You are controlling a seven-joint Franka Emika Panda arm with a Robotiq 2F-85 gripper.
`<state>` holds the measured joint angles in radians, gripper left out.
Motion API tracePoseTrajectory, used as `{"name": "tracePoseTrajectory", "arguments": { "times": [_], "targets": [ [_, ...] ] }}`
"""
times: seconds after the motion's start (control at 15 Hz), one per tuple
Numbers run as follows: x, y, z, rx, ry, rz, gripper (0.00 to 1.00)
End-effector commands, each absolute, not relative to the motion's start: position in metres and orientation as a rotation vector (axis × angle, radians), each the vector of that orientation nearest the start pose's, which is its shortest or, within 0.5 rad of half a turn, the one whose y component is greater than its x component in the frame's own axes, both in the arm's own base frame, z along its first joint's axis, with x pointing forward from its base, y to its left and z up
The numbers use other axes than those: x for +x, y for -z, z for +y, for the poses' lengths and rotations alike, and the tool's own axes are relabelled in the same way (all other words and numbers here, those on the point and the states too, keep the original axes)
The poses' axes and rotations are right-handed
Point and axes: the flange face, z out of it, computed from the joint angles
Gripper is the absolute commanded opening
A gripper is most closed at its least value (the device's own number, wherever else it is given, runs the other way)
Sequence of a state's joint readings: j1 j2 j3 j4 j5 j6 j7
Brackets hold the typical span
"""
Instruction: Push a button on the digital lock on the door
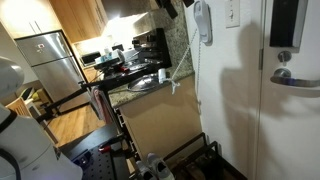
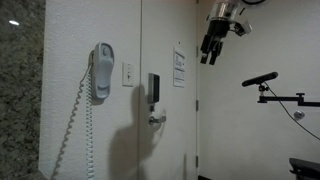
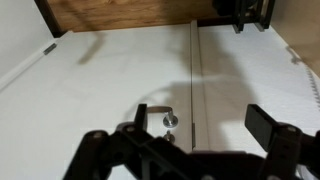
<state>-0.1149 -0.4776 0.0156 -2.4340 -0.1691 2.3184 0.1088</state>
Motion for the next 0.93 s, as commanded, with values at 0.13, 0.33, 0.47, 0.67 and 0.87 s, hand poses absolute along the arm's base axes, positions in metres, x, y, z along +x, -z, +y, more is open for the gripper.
{"name": "tracePoseTrajectory", "arguments": {
  "times": [0.13,0.33,0.47,0.67,0.87],
  "targets": [
    [0.450,-0.508,-0.052,-3.254,0.568,0.181,1.00],
    [0.454,-0.502,-0.053,-3.257,0.544,0.177,1.00],
    [0.450,-0.506,-0.049,-3.261,0.588,0.159,1.00],
    [0.464,-0.503,-0.055,-3.255,0.664,0.104,1.00],
    [0.485,-0.491,-0.073,-3.215,0.728,0.154,1.00]
  ]
}}
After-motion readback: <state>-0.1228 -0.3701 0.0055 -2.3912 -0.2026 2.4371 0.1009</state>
